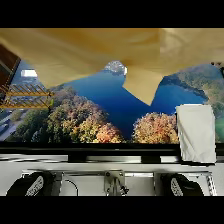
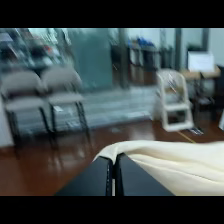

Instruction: Fold the shirts.

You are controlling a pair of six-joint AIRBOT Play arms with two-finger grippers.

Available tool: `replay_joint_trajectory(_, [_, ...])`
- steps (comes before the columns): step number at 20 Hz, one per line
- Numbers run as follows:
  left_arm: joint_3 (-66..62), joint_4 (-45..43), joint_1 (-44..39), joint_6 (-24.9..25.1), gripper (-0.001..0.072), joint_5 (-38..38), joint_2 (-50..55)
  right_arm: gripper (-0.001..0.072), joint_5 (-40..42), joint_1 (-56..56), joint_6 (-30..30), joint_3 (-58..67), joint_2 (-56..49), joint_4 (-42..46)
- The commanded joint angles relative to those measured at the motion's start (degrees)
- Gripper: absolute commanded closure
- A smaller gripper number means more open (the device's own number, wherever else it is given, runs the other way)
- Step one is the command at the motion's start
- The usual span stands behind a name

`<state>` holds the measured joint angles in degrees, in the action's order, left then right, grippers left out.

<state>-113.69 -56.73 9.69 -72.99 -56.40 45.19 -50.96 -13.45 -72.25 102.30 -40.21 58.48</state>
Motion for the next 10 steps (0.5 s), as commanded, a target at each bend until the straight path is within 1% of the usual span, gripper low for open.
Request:
replay_joint_trajectory(1, [-3.23,-15.61,0.04,-6.95,0.0673,-5.95,-5.88,0.0648,-5.03,0.00,-5.11,1.62,7.58,10.10])
replay_joint_trajectory(2, [-3.23,-17.99,0.04,-7.50,0.0673,-9.40,-6.49,0.0647,-8.37,0.00,-6.25,1.62,8.68,12.35])
replay_joint_trajectory(4, [-3.23,-18.97,0.04,-7.43,0.0673,-15.69,-6.93,0.0647,-14.58,0.00,-7.87,1.62,9.62,14.43])
replay_joint_trajectory(5, [-3.06,-18.97,0.04,-7.17,0.0673,-17.46,-6.84,0.0647,-17.22,0.00,-8.17,1.62,9.60,14.64])
replay_joint_trajectory(8, [-0.42,-18.95,0.04,-7.19,0.0672,-19.37,-6.69,0.0647,-24.50,0.00,-8.31,1.60,8.39,16.02])
replay_joint_trajectory(10, [3.65,-18.95,0.04,-6.91,0.0673,-21.94,-6.67,0.0647,-31.54,0.00,-9.20,1.60,5.79,17.40])
